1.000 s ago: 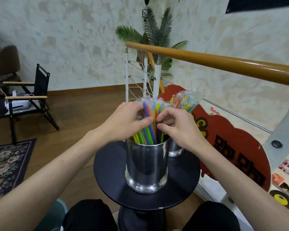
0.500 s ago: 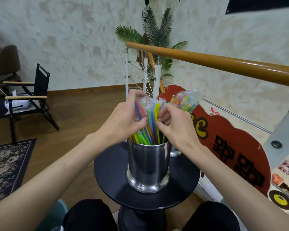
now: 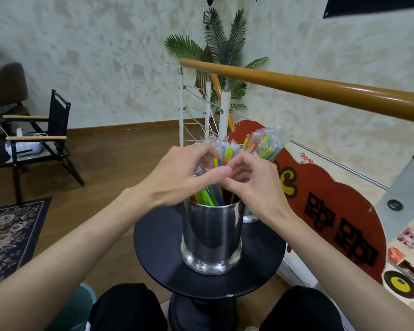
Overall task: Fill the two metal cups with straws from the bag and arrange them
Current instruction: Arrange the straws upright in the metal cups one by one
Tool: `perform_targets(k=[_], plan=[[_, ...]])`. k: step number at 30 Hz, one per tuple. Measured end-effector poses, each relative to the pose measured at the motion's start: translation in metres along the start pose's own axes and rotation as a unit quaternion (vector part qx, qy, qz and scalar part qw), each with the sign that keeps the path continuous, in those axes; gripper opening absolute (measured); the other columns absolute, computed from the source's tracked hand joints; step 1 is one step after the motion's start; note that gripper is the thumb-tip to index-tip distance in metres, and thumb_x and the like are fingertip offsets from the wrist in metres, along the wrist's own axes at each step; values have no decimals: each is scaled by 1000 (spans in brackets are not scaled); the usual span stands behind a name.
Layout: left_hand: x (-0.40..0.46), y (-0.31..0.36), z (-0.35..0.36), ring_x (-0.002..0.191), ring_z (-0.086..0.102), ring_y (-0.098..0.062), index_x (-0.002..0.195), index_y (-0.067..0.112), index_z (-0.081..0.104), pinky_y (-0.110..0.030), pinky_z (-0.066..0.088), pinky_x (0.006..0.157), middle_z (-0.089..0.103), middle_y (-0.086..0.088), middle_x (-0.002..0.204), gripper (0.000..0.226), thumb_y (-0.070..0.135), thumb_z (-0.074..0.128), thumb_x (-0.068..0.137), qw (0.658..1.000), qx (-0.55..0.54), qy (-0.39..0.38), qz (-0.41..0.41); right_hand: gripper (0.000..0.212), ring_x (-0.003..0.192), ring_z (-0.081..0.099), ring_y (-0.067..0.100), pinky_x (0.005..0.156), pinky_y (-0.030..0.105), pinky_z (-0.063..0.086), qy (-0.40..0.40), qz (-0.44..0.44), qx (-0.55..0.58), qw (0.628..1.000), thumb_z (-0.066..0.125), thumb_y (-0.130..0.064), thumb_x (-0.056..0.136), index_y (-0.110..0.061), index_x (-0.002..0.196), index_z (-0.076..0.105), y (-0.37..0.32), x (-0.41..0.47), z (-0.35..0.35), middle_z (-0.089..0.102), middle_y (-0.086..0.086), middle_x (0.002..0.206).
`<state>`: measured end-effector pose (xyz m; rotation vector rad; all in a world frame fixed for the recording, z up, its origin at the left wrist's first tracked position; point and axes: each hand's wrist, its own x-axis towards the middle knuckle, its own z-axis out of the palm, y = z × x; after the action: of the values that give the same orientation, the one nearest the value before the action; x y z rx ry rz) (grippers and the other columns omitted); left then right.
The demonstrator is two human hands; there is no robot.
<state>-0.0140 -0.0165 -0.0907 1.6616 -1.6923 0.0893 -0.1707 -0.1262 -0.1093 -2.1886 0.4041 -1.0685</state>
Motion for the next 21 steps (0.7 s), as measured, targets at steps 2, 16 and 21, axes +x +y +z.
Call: perform_targets(k=[2, 16, 21], plan=[[0, 1, -1, 79, 58, -5, 93, 27, 62, -19, 39, 70, 62, 13, 78, 37, 62, 50, 88, 1000, 8, -1, 18, 24, 73, 69, 7, 66, 20, 56, -18, 1, 8, 1000, 87, -17, 78, -21, 80, 64, 0, -1, -2, 70, -4, 77], [-3, -1, -9, 85, 52, -16, 76, 26, 55, -37, 36, 95, 55, 11, 80, 22, 42, 43, 87, 947, 300, -16, 111, 30, 55, 51, 5, 54, 14, 34, -25, -48, -128, 990, 82, -29, 84, -17, 66, 61, 20, -6, -23, 52, -15, 56], [-1, 4, -11, 85, 56, -17, 78, 26, 60, -36, 40, 93, 60, 12, 77, 24, 41, 43, 87, 943, 309, -35, 120, 29, 58, 49, 6, 55, 15, 37, -16, -34, -98, 994, 80, -25, 86, -17, 67, 59, 24, -10, -15, 52, -14, 60]])
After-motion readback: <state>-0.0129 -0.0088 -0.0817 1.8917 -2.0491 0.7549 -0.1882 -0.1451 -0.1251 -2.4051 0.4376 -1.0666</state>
